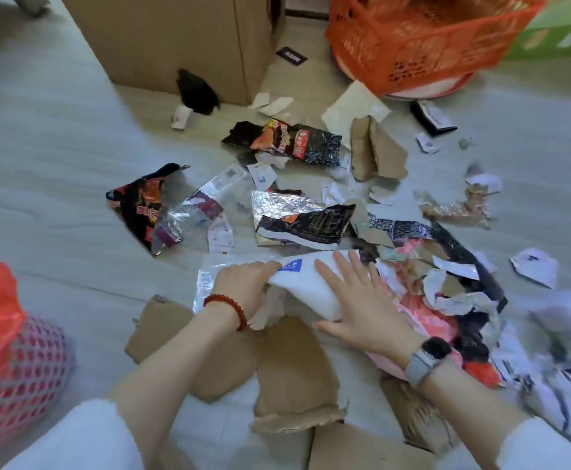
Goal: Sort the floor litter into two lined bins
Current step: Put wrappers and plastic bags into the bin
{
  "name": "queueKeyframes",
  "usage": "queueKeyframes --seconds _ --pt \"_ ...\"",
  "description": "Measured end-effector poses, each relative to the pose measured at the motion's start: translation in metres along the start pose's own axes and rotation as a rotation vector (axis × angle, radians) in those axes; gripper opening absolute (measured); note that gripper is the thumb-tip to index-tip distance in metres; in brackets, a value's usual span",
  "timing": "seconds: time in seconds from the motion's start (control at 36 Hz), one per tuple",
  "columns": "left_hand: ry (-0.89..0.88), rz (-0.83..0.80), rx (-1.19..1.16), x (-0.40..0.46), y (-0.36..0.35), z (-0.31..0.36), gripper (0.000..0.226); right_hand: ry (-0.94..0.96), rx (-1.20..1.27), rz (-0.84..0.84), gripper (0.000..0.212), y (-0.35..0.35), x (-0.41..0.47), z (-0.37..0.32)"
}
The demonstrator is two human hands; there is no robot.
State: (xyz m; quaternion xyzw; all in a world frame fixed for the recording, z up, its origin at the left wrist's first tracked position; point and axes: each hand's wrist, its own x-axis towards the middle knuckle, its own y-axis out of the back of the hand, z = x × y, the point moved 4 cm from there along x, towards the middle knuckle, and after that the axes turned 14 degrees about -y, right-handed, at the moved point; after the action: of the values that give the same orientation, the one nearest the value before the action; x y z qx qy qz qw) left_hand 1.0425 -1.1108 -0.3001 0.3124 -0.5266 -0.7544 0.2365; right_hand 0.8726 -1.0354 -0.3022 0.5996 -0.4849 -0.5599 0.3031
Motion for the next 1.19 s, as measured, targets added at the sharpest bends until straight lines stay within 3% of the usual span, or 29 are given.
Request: queueKeyframes --seconds 0.11,0.19,0.28,0.36,0.42,0.47,0.61,0.69,0.78,0.86,1.0,1.08,1.19 --pt "-0.003 0.143 -0.040 -0.015 0.024 -0.007 0.033 0.074 0.034 0.154 0.073 0.013 0.012 -0.018" --pt "0.190 0.382 -0.283 -0.026 0.040 -0.014 0.029 0.034 0.184 0.299 0.050 0.028 0.010 -0.041" --pt "0.396 0.508 -0.617 -0.029 0.047 -0.014 0.031 -0.014 0.343 0.310 0.049 0.029 0.004 -0.066" --pt "0.470 0.502 -1.305 -0.038 0.045 -0.015 0.044 0.002 0.700 0.040 0.055 0.020 -0.001 -0.083" --pt "0.453 0.436 -1.777 -0.049 0.049 -0.008 0.034 0.086 0.892 -0.110 0.057 0.023 -0.008 -0.097" --pt "0.412 0.347 -1.926 -0.058 0.063 0.000 0.018 0.153 0.944 -0.151 0.055 0.030 -0.013 -0.114" --pt "0.273 0.193 -1.839 -0.073 0.091 -0.001 0.062 0.077 1.195 -0.151 0.047 0.044 0.000 -0.131" --pt "0.311 0.214 -1.830 -0.083 0.111 -0.016 0.080 0.052 1.310 -0.125 0.023 0.062 0.000 -0.130" --pt "0.341 0.385 -1.578 -0.089 0.145 -0.038 0.055 -0.016 1.337 -0.029 0.024 0.078 0.000 -0.127" --pt "0.284 0.614 -1.152 -0.110 0.196 -0.063 0.019 0.013 1.336 0.078 0.028 0.104 -0.001 -0.138" --pt "0.283 0.871 -0.692 -0.188 0.254 -0.127 0.014 0.289 1.184 0.207 0.035 0.155 -0.011 -0.204" --pt "0.473 0.868 -0.408 -0.247 0.257 -0.177 0.017 0.463 1.061 0.185 0.042 0.175 -0.017 -0.272" --pt "0.724 0.819 -0.332 -0.330 0.226 -0.241 0.025 0.634 0.900 0.127 0.046 0.169 -0.039 -0.368"
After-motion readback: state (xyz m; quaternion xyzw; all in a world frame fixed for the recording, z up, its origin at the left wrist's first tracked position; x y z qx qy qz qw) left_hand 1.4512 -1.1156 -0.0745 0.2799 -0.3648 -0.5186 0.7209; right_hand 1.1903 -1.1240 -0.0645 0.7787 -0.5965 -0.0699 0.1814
